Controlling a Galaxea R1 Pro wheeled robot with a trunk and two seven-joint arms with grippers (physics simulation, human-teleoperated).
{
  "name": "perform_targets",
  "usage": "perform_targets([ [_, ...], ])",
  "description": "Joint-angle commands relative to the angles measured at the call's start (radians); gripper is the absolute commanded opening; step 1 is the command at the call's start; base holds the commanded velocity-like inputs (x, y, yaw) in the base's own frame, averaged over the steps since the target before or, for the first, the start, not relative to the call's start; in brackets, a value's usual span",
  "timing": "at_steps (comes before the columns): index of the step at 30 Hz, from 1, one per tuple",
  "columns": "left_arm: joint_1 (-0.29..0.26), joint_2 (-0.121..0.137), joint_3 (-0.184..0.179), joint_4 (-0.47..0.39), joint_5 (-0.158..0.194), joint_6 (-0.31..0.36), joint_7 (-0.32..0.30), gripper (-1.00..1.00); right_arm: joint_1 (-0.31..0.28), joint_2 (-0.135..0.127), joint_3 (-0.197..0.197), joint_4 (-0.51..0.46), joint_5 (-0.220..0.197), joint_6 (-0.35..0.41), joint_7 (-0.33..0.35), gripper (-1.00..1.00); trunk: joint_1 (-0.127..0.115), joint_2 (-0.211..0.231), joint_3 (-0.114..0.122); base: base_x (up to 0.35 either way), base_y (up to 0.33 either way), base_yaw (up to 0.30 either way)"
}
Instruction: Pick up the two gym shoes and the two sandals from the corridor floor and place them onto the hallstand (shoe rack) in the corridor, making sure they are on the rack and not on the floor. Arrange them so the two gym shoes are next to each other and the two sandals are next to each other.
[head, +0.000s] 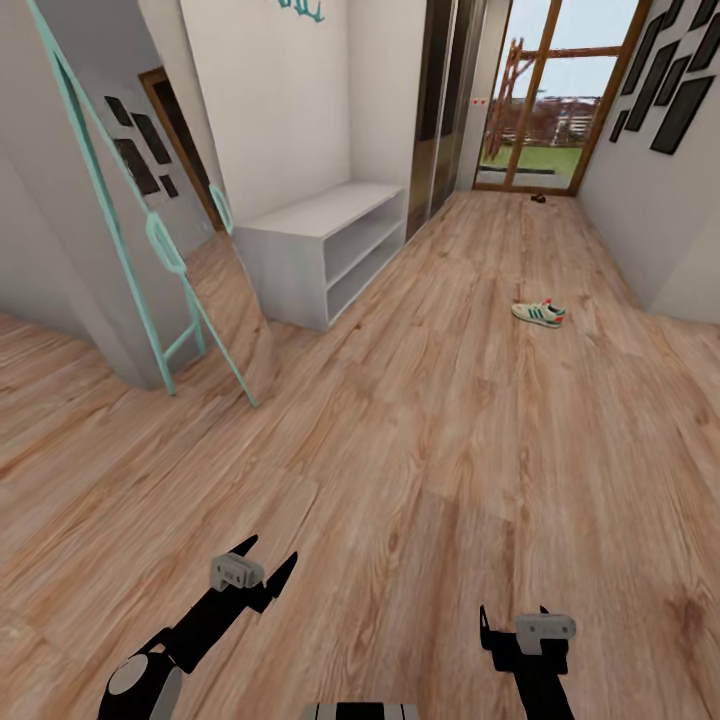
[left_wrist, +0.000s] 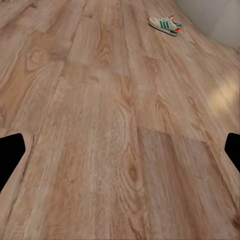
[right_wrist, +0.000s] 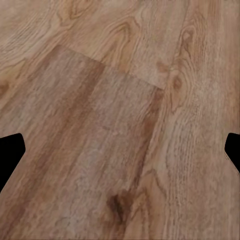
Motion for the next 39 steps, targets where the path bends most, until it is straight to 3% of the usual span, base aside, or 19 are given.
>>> perform_targets([
  [1,0.0,0.0,0.0,0.0,0.0,0.0,0.0,1.0,0.0,0.0,0.0,0.0,0.0,0.0,0.0,1.0,0.0,0.0,0.0,0.32,-0.104,0.0],
  [39,0.0,0.0,-0.001,0.0,0.0,0.0,0.0,1.0,0.0,0.0,0.0,0.0,0.0,0.0,0.0,1.0,0.0,0.0,0.0,0.317,-0.139,0.0],
])
